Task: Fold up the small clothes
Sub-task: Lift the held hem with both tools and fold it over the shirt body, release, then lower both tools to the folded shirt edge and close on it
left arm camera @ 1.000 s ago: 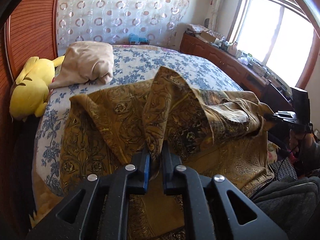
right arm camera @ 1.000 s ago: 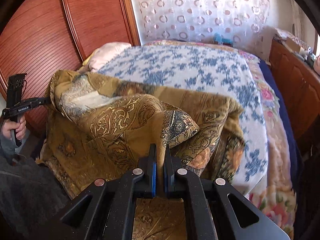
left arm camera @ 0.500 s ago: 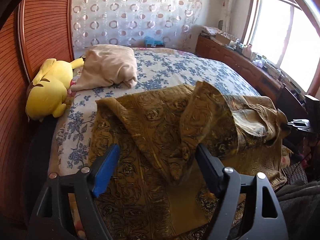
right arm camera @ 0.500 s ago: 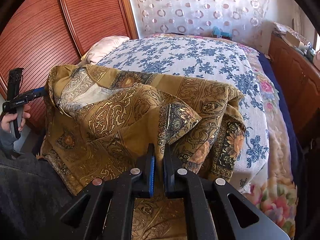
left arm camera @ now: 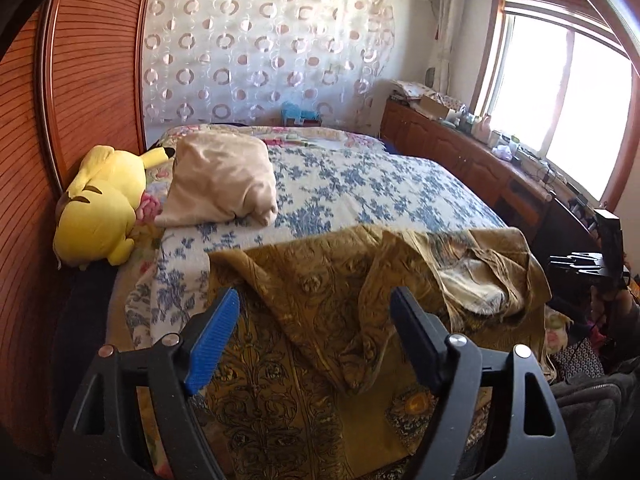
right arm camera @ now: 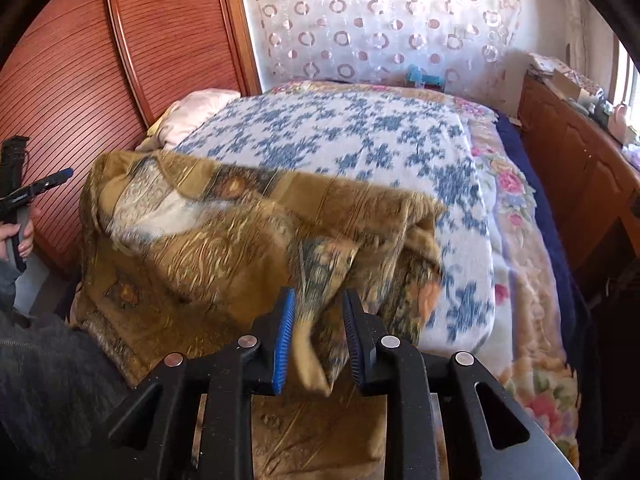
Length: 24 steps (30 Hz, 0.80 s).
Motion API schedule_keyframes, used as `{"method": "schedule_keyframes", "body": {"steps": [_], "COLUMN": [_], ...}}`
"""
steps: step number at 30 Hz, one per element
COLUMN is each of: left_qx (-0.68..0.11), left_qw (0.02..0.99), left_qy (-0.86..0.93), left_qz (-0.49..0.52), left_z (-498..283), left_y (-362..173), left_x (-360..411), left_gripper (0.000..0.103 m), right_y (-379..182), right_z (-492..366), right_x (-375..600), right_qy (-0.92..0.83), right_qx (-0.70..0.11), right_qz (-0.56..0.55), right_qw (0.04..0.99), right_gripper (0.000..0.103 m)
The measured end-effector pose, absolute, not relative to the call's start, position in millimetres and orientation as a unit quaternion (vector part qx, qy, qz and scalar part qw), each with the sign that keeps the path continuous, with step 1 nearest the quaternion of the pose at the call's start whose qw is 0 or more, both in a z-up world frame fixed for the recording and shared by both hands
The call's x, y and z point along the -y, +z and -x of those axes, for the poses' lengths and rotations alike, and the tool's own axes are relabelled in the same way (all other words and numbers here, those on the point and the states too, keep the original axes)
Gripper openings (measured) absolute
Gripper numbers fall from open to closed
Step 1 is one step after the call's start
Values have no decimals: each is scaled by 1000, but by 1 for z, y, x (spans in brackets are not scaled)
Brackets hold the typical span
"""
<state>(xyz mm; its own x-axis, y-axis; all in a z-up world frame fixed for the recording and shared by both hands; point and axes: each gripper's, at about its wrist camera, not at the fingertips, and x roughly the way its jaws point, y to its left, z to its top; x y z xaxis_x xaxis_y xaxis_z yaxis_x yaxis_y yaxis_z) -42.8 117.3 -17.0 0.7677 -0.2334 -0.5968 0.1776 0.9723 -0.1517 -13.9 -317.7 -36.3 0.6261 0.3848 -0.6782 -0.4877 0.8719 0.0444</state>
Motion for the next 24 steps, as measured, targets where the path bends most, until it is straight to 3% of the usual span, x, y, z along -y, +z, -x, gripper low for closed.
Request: {"method": "schedule_keyframes", "body": {"steps": [4,17,20,24], "left_qx": [-325,-365,-370,-383], "left_qw": [938,928,927,923], "left_qy": [-108,-72,-58,-38], "left_qz": [51,26,22,19], "left_z": [15,-59,-62,-70], "left_y": [-20,-58,-63,-72], "left_x": [-117,-115,-123,-134], "left_gripper": [79,79,79,79], "right_y": [-31,-37,-39,-47], "right_z": [-7,-62,-63,-71], "right_x": [297,247,262,281], "right_qy": [271,242,196,159], "right_qx": [-345,-344,-341,-356], "right_qz": [66,108,124,114], "right_qw": [896,900,911,914], "right_gripper": [34,34,49,51]}}
